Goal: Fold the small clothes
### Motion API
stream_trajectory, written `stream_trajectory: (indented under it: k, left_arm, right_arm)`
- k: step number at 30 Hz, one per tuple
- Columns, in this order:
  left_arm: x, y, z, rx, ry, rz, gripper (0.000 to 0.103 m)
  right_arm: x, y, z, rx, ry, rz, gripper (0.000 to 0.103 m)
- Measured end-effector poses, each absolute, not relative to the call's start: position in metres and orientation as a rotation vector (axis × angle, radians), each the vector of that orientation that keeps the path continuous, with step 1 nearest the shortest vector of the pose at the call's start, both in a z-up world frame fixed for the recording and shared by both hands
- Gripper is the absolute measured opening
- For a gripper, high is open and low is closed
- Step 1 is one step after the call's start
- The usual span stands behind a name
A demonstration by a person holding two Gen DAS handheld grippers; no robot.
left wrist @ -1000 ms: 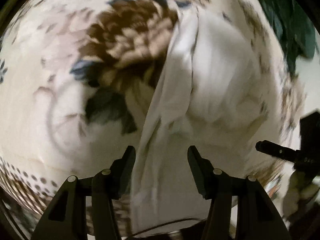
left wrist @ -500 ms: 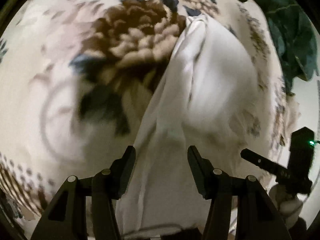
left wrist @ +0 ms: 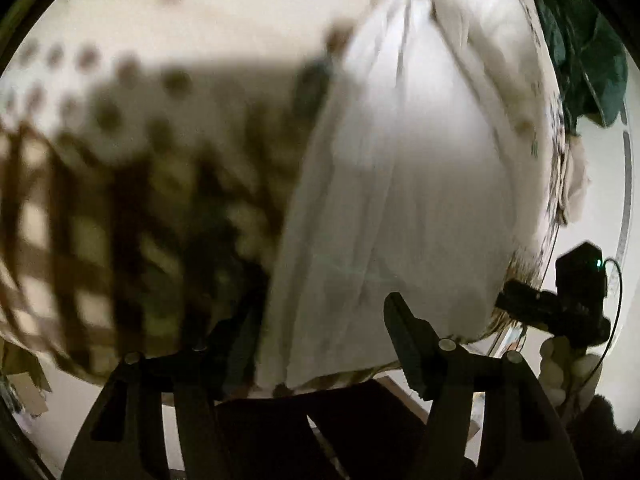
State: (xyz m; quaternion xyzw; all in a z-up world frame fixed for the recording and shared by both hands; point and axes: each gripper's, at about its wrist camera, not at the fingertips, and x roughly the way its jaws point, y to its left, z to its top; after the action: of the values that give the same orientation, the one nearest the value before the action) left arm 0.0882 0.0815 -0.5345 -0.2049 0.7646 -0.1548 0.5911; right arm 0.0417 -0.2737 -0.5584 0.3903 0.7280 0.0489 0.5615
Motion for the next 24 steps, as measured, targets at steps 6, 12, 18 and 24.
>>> stream_trajectory:
  k: [6,12,18,24]
  left_arm:
    - [0.082,0.069,-0.537,-0.505,1.735,-0.359,0.061]
    - [0.064,0.076,-0.524,-0.529,1.651,-0.358,0.004]
    - [0.063,0.089,-0.491,-0.705,1.575,-0.381,0.004]
    - [0.106,0.100,-0.442,-0.930,1.433,-0.408,0.004]
  right_arm:
    - [0.019,-0.257,-0.585,1.017,1.701,0.146,0.056]
    - [0.007,-0.238,-0.584,1.065,1.648,0.186,0.016]
    - [0.001,-0.225,-0.556,1.062,1.579,0.207,0.007]
    - [0.021,-0.238,-0.502,1.113,1.493,0.255,0.007]
